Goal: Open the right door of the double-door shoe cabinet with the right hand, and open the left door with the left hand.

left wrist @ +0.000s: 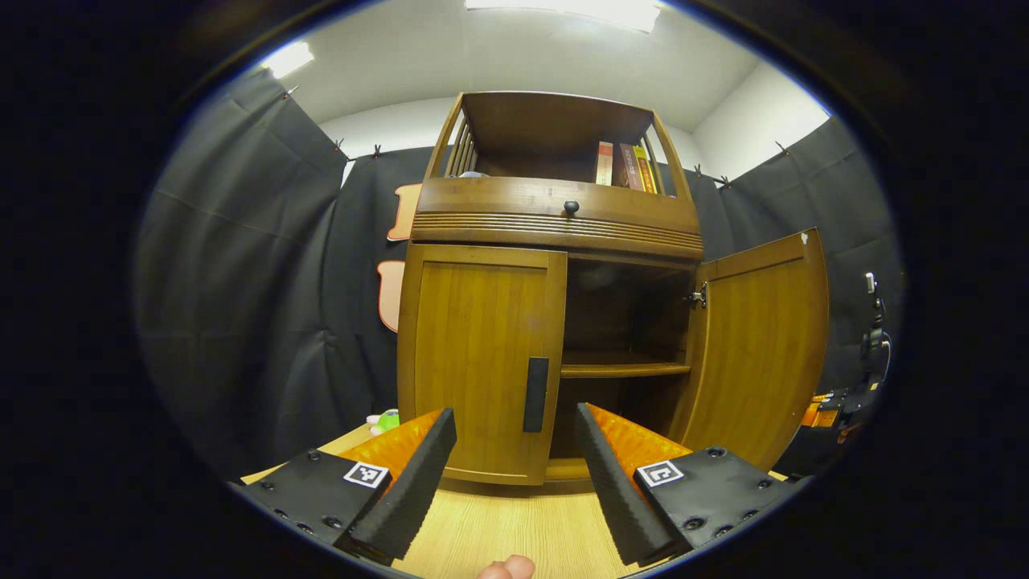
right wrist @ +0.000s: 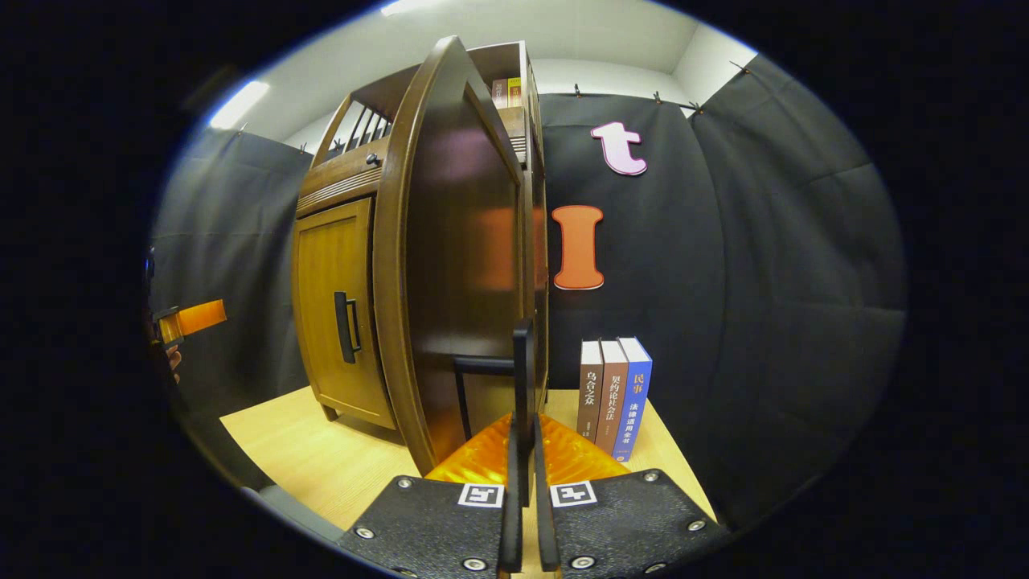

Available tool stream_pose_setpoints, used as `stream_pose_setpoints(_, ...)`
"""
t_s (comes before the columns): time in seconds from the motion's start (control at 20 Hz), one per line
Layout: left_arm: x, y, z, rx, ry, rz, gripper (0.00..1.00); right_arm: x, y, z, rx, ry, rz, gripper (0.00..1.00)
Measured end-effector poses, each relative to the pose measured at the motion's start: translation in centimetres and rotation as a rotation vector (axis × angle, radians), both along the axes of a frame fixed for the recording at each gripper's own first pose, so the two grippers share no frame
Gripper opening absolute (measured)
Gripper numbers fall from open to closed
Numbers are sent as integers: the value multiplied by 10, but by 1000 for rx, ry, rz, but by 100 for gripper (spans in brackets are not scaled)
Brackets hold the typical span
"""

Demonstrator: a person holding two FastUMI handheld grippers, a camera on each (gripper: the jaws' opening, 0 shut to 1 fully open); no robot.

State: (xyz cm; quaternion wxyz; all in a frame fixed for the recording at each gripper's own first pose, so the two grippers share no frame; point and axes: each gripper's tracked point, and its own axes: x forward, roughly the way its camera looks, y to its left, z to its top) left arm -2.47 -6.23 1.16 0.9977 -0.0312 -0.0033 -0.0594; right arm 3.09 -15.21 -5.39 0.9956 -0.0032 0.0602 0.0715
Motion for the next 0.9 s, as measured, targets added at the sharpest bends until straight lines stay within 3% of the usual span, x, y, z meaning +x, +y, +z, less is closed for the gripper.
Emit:
stream_pose_setpoints(0.15,-2,0,1,1,-3,-1,94,-3,-12,1,50,-6,8,7)
stream_pose_setpoints(0.2,-3,-1,1,-2,-5,-1,94,-2,-16,2,80,-10,-3,19)
stream_pose_setpoints(0.25,-2,-1,2,-7,-7,2,94,-2,-20,1,86,-13,-8,20)
stream_pose_setpoints(0.3,-4,-1,0,-12,-5,5,94,-1,-19,1,76,-13,-6,6)
stream_pose_setpoints(0.55,-5,-1,-5,-23,10,12,94,-4,-24,-1,69,10,13,7)
stream_pose_setpoints(0.6,-5,0,-6,-26,12,17,94,-6,-27,-1,80,14,9,24)
stream_pose_setpoints(0.65,-4,2,-6,-30,13,20,94,-9,-28,-4,86,19,10,8)
stream_pose_setpoints(0.8,1,1,-11,-47,28,16,95,-29,-33,-16,63,48,-5,11)
stream_pose_setpoints(0.85,3,2,-11,-51,32,14,95,-35,-35,-19,50,57,-23,28)
stream_pose_setpoints(0.9,5,2,-13,-54,36,11,94,-42,-37,-20,34,58,-41,28)
